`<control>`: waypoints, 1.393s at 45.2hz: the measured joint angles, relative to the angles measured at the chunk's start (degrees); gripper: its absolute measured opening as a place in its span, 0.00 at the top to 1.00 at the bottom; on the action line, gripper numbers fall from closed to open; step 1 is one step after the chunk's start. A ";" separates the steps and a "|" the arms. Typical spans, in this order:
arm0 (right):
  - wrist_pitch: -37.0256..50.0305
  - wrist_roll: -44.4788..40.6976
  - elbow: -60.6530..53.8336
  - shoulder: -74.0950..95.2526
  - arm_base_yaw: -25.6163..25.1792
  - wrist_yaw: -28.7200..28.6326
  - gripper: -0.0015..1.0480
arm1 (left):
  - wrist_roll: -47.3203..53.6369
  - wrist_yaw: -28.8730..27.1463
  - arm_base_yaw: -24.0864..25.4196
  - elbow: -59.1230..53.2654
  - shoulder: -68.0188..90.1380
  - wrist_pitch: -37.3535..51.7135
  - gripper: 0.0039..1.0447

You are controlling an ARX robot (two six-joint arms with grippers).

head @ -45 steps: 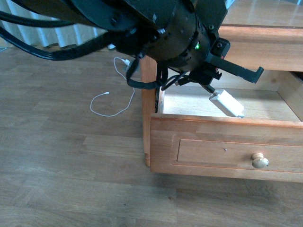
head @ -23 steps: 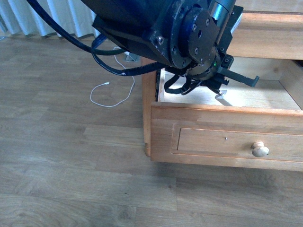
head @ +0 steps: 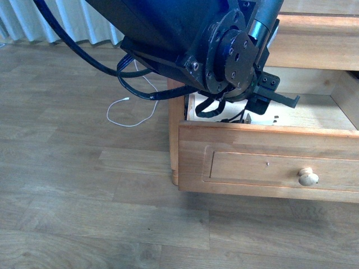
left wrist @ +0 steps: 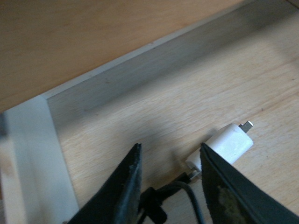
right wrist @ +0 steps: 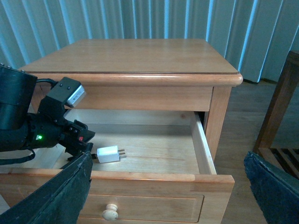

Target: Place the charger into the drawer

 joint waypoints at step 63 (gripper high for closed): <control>0.00 0.00 0.00 0.00 0.00 0.00 0.08 | -2.75 -10.53 17.59 -63.45 -95.73 -3.26 0.26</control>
